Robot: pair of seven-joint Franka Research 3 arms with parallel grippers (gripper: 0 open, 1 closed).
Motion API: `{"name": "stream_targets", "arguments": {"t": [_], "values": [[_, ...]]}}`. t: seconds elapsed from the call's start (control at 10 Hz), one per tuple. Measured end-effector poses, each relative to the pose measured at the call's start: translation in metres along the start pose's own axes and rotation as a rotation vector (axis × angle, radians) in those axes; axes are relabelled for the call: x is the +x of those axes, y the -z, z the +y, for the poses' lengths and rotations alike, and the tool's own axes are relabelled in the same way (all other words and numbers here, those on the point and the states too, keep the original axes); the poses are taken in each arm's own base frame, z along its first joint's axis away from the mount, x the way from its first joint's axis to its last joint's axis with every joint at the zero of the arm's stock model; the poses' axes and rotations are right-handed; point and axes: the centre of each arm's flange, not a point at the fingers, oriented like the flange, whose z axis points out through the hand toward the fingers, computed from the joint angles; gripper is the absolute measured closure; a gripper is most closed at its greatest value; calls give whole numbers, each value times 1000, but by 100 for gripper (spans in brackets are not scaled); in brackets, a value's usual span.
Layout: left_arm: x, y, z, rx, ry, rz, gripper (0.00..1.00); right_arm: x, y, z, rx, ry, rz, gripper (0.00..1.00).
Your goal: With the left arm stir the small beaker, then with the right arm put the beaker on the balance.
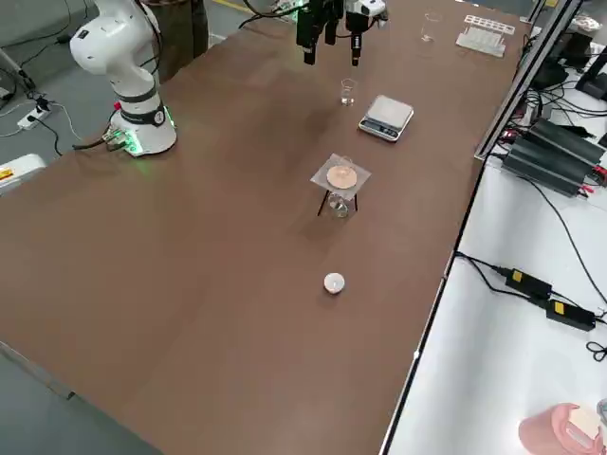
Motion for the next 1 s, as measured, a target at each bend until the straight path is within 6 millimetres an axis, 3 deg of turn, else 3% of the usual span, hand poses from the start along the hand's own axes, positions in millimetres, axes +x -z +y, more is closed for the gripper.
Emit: {"name": "stream_targets", "arguments": {"t": [0.4,1.0], "values": [[-5,1,1,-2,-7,-3,92,0,0,0,0,0,0,0],[9,-2,-3,8,-2,0,92,0,0,0,0,0,0,0]]}}
